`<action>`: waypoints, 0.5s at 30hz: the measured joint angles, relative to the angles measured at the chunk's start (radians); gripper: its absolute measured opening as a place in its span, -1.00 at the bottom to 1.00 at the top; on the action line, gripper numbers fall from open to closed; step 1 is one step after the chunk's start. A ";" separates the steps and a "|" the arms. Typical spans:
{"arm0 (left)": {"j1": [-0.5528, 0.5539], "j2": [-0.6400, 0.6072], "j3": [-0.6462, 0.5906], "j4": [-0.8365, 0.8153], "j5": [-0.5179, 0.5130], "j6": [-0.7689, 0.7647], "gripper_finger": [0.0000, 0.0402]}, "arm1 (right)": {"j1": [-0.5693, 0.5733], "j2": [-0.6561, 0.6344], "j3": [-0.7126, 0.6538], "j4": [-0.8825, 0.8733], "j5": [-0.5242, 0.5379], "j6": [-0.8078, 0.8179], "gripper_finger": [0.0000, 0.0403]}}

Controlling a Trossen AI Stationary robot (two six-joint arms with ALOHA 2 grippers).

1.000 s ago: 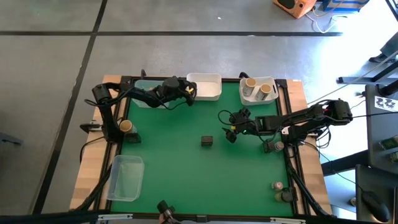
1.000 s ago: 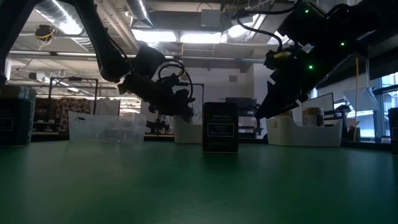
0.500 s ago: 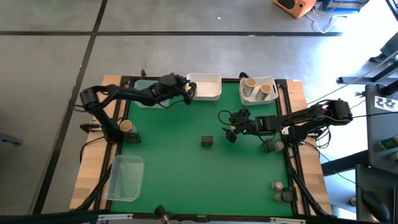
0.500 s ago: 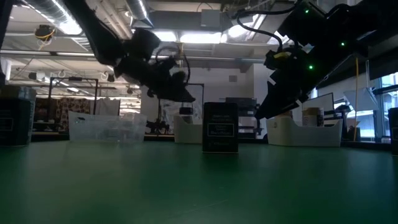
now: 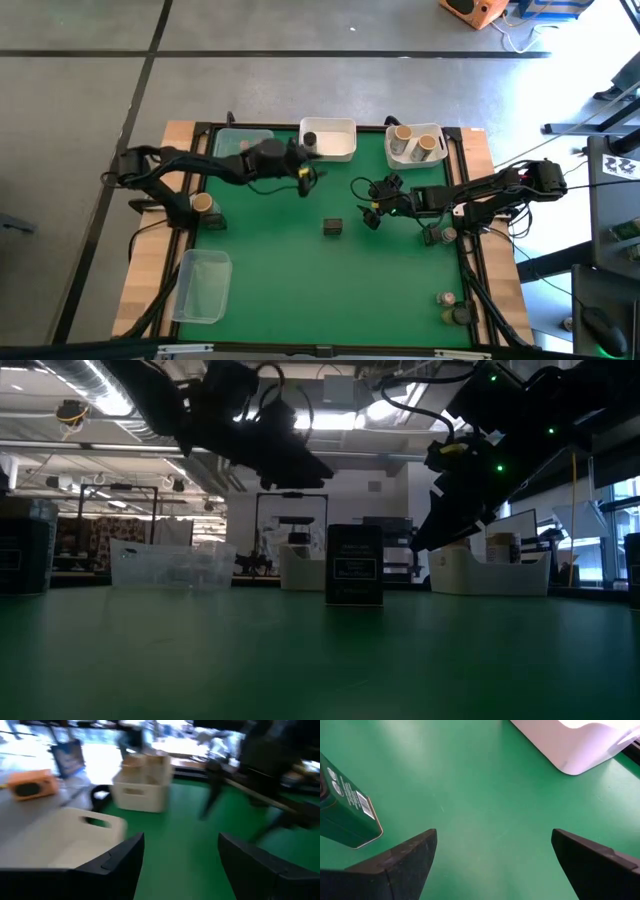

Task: Sort spices by type
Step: Put the middle black seasoning can into the bottom transparent bin

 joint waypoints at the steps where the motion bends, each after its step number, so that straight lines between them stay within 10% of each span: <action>1: -0.022 0.000 0.000 -0.012 0.005 -0.001 0.20 | 0.000 0.000 0.000 0.000 0.000 0.000 0.94; 15: -0.259 0.084 0.000 -0.027 -0.004 0.054 0.20 | 0.000 0.000 0.000 0.001 0.000 -0.007 0.94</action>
